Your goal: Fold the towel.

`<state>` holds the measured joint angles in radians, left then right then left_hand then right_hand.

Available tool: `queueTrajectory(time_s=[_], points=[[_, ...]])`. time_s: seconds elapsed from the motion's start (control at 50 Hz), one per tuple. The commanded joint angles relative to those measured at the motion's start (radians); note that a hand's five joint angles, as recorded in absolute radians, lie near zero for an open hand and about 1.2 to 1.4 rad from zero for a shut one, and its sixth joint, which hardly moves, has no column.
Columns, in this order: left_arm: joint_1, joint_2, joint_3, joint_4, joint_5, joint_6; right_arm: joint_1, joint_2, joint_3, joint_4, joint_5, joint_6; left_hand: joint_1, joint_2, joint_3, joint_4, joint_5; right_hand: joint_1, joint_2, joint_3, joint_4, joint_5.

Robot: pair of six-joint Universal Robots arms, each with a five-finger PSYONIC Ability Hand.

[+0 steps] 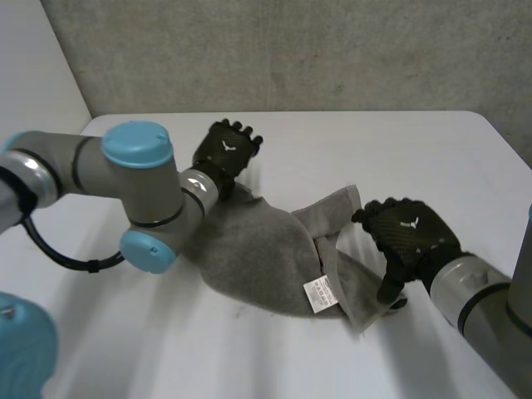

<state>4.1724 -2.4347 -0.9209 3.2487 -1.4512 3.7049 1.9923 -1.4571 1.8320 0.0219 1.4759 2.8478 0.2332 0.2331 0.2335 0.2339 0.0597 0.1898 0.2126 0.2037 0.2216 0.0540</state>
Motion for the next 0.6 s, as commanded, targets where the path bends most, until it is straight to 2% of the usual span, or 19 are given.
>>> queueTrajectory(time_s=[0.02, 0.06, 0.12, 0.16, 0.18, 0.22, 0.24, 0.26, 0.28, 0.3, 0.32, 0.34, 0.36, 0.4, 0.42, 0.44, 0.6], points=[[-0.001, -0.121, 0.134, -0.09, 0.018, 0.064, 0.007, 0.006, 0.095, -0.103, 0.0, 0.004, 0.115, 0.115, 0.115, 0.115, 0.114, -0.015, -0.038, -0.029, -0.047, -0.054], [-0.001, -0.147, 0.177, -0.147, 0.026, 0.069, 0.007, 0.017, 0.102, -0.117, 0.001, 0.001, 0.188, 0.188, 0.188, 0.188, 0.187, -0.015, -0.038, -0.029, -0.047, -0.054], [-0.001, -0.155, 0.185, -0.162, 0.029, 0.069, 0.007, 0.065, 0.107, -0.131, 0.006, -0.002, 0.242, 0.242, 0.241, 0.241, 0.241, -0.015, -0.038, -0.029, -0.047, -0.054], [-0.001, -0.161, 0.186, -0.171, 0.04, 0.069, 0.007, 0.098, 0.105, -0.137, 0.006, 0.001, 0.425, 0.426, 0.425, 0.425, 0.424, -0.015, -0.038, -0.029, -0.047, -0.054], [-0.001, -0.161, 0.186, -0.172, 0.04, 0.069, 0.007, 0.13, 0.101, -0.146, 0.006, 0.002, 0.427, 0.427, 0.426, 0.426, 0.426, -0.015, -0.038, -0.029, -0.047, -0.054], [-0.001, -0.162, 0.188, -0.173, 0.046, 0.069, 0.008, 0.156, 0.095, -0.157, 0.006, 0.001, 0.721, 0.722, 0.721, 0.721, 0.72, -0.015, -0.038, -0.029, -0.047, -0.054], [-0.001, -0.162, 0.188, -0.173, 0.046, 0.069, 0.011, 0.178, 0.09, -0.171, 0.007, -0.002, 0.723, 0.723, 0.723, 0.722, 0.722, 0.07, 0.047, 0.056, 0.038, 0.031], [-0.001, -0.164, 0.191, -0.173, 0.046, 0.067, 0.011, 0.178, 0.09, -0.171, 0.007, -0.002, 0.865, 0.866, 0.865, 0.865, 0.864, 0.071, 0.049, 0.057, 0.039, 0.033], [-0.001, -0.164, 0.191, -0.173, 0.046, 0.067, 0.019, 0.194, 0.081, -0.181, 0.006, -0.005, 0.867, 0.867, 0.867, 0.866, 0.866, 0.191, 0.168, 0.177, 0.159, 0.152], [-0.001, -0.162, 0.191, -0.173, 0.045, 0.067, 0.028, 0.214, 0.067, -0.189, 0.006, -0.007, 1.027, 1.027, 1.026, 1.026, 1.026, 0.331, 0.308, 0.317, 0.299, 0.292], [-0.001, -0.161, 0.191, -0.173, 0.04, 0.067, 0.028, 0.215, 0.067, -0.189, 0.006, -0.007, 1.162, 1.162, 1.161, 1.161, 1.161, 0.333, 0.31, 0.319, 0.301, 0.294], [-0.001, -0.161, 0.191, -0.173, 0.04, 0.067, 0.036, 0.236, 0.049, -0.191, 0.004, -0.008, 1.163, 1.163, 1.163, 1.162, 1.162, 0.484, 0.461, 0.47, 0.452, 0.445], [-0.001, -0.156, 0.192, -0.172, 0.037, 0.067, 0.036, 0.236, 0.049, -0.191, 0.004, -0.008, 1.163, 1.163, 1.163, 1.162, 1.162, 0.485, 0.462, 0.471, 0.453, 0.447], [0.0, -0.152, 0.195, -0.17, 0.035, 0.069, 0.043, 0.271, -0.009, -0.183, 0.006, -0.011, 1.163, 1.163, 1.163, 1.162, 1.162, 0.9, 0.877, 0.886, 0.868, 0.861], [0.0, -0.144, 0.201, -0.168, 0.034, 0.07, 0.043, 0.271, -0.01, -0.183, 0.006, -0.011, 1.163, 1.163, 1.163, 1.162, 1.162, 0.902, 0.879, 0.888, 0.87, 0.863], [0.0, -0.144, 0.202, -0.168, 0.034, 0.07, 0.045, 0.274, -0.051, -0.178, 0.009, -0.016, 1.163, 1.163, 1.163, 1.162, 1.162, 1.203, 1.181, 1.189, 1.172, 1.165], [0.032, -0.046, 0.373, -0.156, -0.044, 0.053, 0.033, 0.19, -0.32, -0.195, 0.014, -0.016, 1.163, 1.163, 1.163, 1.162, 1.162, 1.207, 1.184, 1.193, 1.175, 1.168]])
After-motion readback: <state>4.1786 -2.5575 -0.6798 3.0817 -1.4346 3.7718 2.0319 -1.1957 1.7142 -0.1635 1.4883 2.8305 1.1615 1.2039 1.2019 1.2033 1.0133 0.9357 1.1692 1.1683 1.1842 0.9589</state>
